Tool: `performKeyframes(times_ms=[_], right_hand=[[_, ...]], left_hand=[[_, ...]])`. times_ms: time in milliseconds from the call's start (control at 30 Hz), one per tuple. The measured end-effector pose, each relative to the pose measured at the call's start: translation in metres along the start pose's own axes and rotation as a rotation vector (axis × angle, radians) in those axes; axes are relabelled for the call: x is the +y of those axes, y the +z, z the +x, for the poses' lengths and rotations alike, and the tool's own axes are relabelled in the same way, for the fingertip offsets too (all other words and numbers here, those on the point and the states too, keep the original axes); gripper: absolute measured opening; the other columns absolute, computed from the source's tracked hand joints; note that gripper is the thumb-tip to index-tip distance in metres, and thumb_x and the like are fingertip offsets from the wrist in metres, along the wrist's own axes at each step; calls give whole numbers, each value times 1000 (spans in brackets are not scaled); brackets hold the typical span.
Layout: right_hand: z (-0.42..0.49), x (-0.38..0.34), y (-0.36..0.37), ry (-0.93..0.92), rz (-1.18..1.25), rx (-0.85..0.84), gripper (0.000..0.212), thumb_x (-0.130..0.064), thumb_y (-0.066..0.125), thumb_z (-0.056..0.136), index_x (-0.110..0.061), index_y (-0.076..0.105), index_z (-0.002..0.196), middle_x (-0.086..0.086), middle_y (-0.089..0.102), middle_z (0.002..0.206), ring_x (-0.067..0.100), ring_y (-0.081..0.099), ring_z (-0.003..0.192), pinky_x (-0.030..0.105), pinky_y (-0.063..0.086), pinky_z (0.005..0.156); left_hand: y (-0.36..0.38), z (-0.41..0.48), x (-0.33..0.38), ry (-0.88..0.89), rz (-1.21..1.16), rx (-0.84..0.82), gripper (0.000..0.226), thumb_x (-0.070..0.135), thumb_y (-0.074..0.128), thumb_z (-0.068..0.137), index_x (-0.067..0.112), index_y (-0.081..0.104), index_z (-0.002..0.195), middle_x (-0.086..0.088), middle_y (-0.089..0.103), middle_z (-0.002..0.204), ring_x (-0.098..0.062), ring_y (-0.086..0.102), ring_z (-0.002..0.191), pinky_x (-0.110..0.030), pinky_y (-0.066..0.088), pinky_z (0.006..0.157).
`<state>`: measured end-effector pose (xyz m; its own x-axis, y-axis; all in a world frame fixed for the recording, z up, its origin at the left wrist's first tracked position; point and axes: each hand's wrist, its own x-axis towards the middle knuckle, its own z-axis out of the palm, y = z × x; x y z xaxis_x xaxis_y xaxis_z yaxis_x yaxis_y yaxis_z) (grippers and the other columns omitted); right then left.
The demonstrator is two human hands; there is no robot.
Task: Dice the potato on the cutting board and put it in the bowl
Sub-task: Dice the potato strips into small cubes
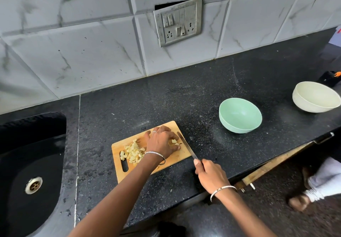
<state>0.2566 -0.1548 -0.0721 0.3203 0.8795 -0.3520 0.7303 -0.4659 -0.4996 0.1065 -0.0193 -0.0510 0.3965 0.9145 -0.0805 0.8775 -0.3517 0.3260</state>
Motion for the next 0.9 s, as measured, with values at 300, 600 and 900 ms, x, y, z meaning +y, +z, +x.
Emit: performKeyframes(times_ms=[300, 600, 900], right_hand=[[-12, -10, 7, 7, -64, 23, 37, -48, 24, 102, -21, 43, 86, 11, 65, 102, 36, 61, 100, 39, 38, 70], [-5, -35, 8, -35, -70, 20, 37, -43, 29, 104, -15, 51, 95, 14, 65, 105, 38, 62, 100, 38, 37, 68], [-12, -26, 1, -18, -79, 57, 34, -45, 26, 103, -19, 45, 92, 12, 66, 104, 38, 62, 99, 38, 36, 67]], left_hand=[[-4, 0, -6, -44, 82, 51, 28, 52, 75, 72, 39, 70, 96, 16, 52, 128, -16, 47, 120, -51, 25, 105], [2, -7, -2, -104, 9, 78, 23, 49, 76, 71, 39, 71, 91, 16, 54, 129, -15, 43, 123, -47, 24, 103], [5, -10, 0, -126, 2, 122, 20, 47, 72, 73, 38, 70, 91, 15, 55, 128, -15, 42, 124, -48, 22, 106]])
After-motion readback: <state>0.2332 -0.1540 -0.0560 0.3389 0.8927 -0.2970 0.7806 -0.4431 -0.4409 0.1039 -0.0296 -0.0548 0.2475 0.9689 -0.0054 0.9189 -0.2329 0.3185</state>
